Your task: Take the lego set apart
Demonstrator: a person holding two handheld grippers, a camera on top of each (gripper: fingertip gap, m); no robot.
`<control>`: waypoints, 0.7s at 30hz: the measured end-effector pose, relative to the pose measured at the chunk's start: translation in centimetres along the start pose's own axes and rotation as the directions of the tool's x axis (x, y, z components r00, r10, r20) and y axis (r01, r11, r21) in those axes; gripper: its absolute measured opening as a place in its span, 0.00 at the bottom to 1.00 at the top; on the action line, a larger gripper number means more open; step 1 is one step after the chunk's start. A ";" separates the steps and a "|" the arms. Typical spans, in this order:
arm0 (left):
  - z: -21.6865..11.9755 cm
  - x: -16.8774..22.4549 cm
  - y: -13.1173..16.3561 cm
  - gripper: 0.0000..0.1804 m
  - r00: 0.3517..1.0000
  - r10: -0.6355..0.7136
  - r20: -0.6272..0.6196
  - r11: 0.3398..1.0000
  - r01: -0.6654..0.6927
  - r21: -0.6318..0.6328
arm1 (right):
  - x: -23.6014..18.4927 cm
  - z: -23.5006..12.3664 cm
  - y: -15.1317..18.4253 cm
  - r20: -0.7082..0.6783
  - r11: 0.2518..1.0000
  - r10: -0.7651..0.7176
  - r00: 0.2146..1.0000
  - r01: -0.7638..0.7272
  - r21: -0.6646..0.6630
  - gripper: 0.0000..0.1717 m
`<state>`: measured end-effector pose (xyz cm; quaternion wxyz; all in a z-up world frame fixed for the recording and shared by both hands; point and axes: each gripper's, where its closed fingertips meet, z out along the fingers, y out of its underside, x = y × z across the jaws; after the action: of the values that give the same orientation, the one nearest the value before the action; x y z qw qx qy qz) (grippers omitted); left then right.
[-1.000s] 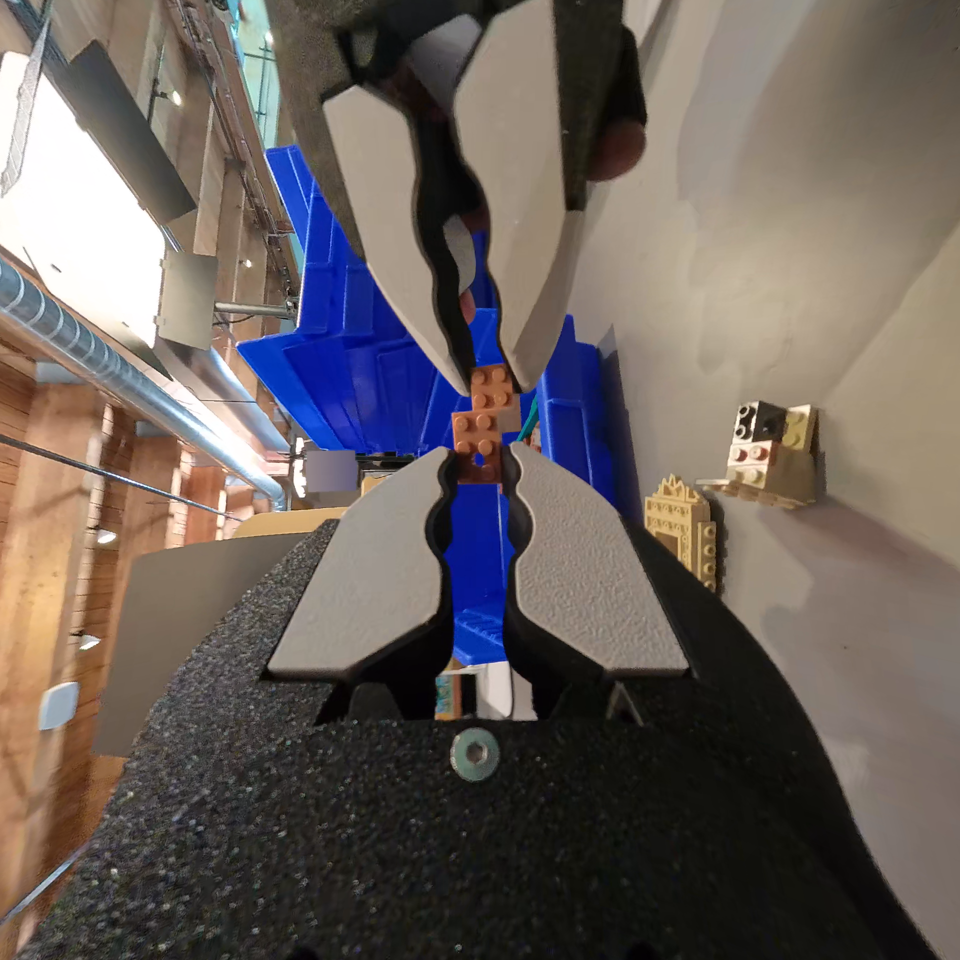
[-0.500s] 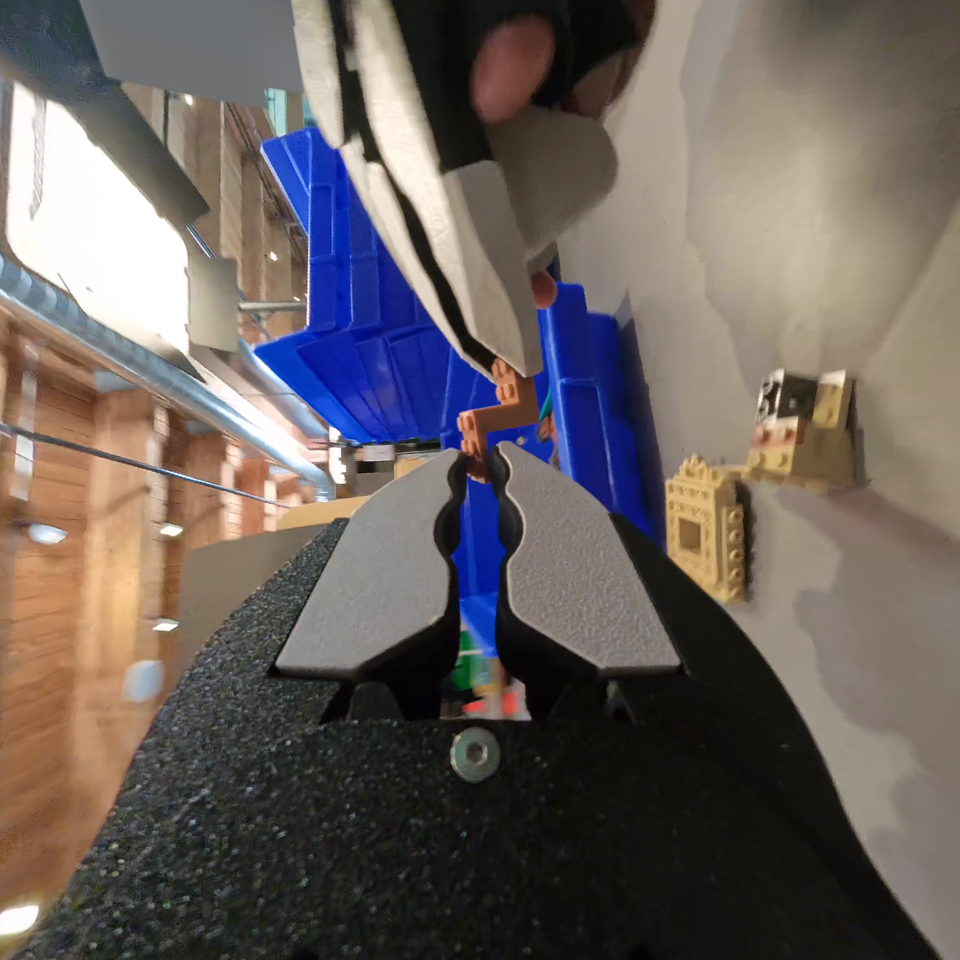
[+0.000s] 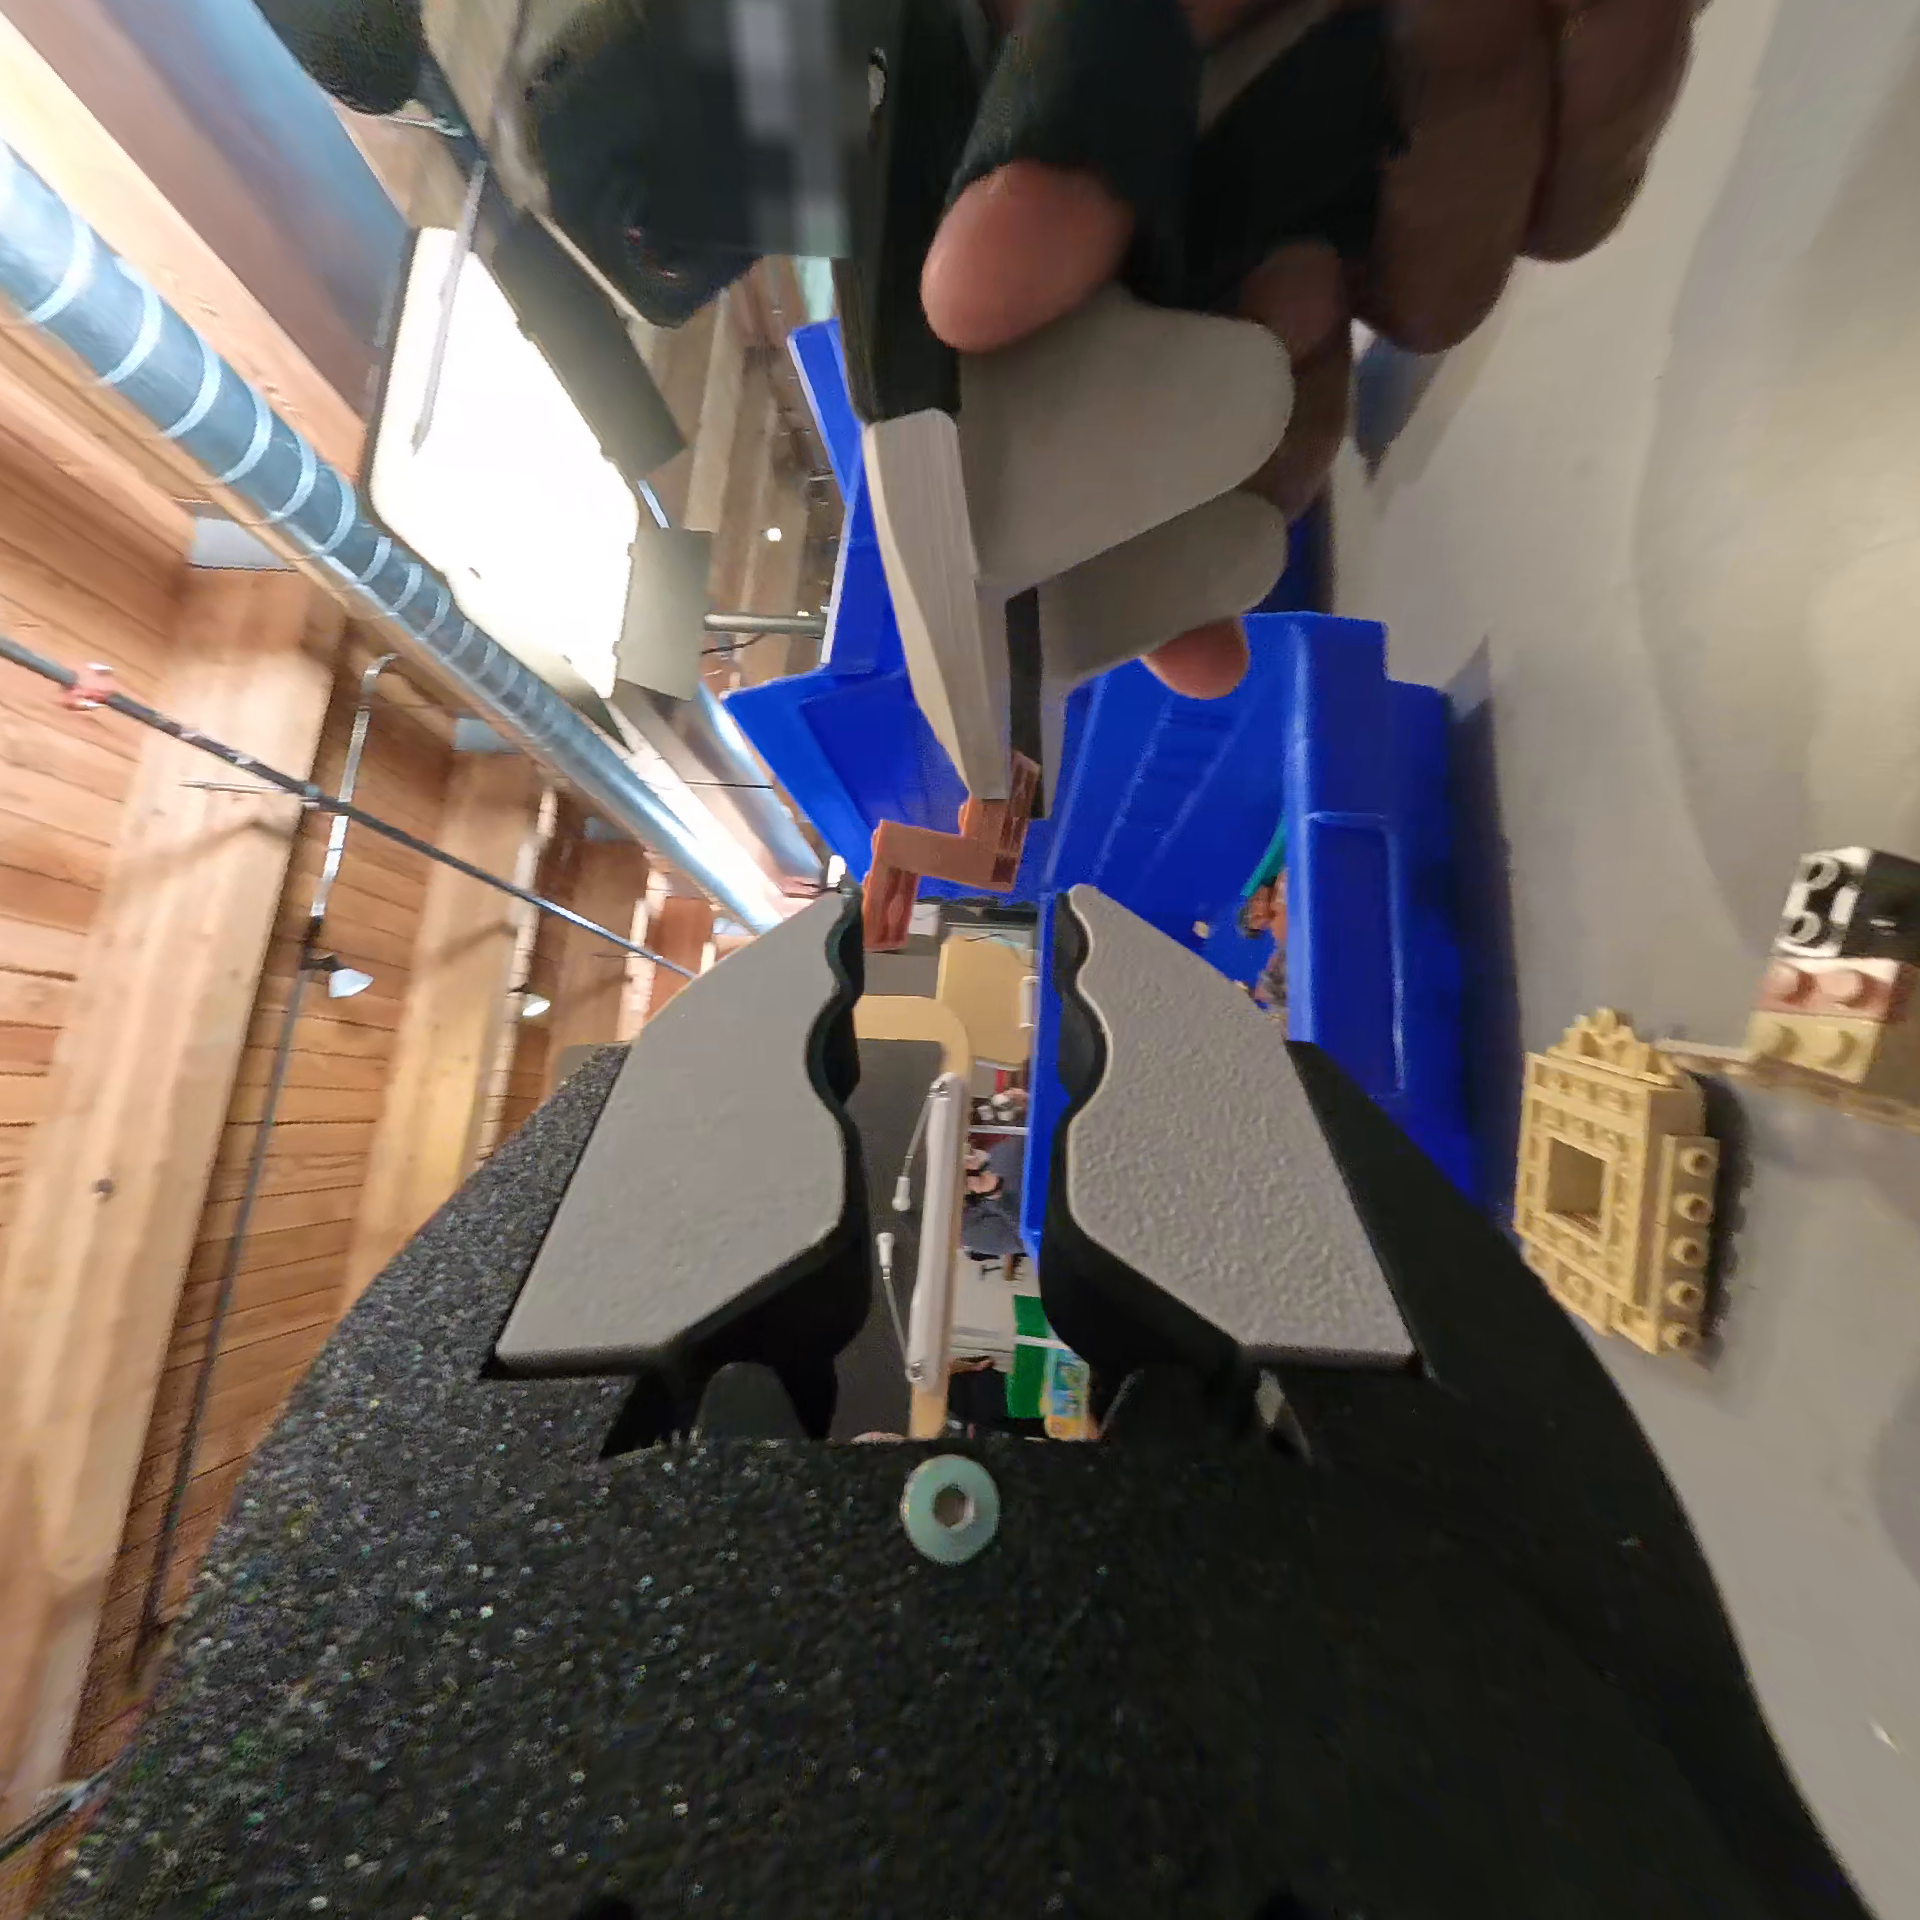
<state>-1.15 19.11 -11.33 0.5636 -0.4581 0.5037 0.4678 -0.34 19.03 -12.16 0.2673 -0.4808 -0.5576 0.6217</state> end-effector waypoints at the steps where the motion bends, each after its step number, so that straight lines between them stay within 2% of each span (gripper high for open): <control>1: 0.0 -0.4 -0.1 0.19 0.999 0.008 0.034 1.000 -0.008 0.001 | -0.3 0.0 -0.3 0.023 0.999 0.030 0.999 -0.030 0.018 0.10; 5: 0.0 -1.5 -0.3 0.19 0.983 0.108 0.147 0.994 -0.106 -0.019 | -1.0 0.3 -0.6 0.081 0.991 0.121 0.989 -0.125 0.044 0.09; 11: 0.3 -1.8 -0.6 0.16 0.937 0.263 0.229 0.965 -0.257 -0.056 | -2.1 0.8 -0.7 0.142 0.979 0.192 0.971 -0.200 0.047 0.09; 15: 0.3 -2.0 -0.5 0.15 0.931 0.270 0.246 0.963 -0.264 -0.060 | -2.2 0.8 -0.8 0.140 0.980 0.183 0.973 -0.191 0.052 0.09; 18: 0.3 -1.6 -0.3 0.15 0.954 0.225 0.199 0.974 -0.221 -0.046 | -2.2 0.9 -0.4 0.101 0.996 0.077 0.992 -0.081 0.032 0.10; 21: 0.3 -1.0 0.2 0.15 0.992 0.067 0.108 0.998 -0.065 -0.015 | -1.9 0.7 -0.1 -0.018 0.979 -0.205 0.979 0.205 -0.003 0.10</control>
<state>-1.32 19.36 -10.33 0.5717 -0.4184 0.4844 0.5133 -0.23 17.14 -11.51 0.3345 -0.4266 -0.6020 0.5863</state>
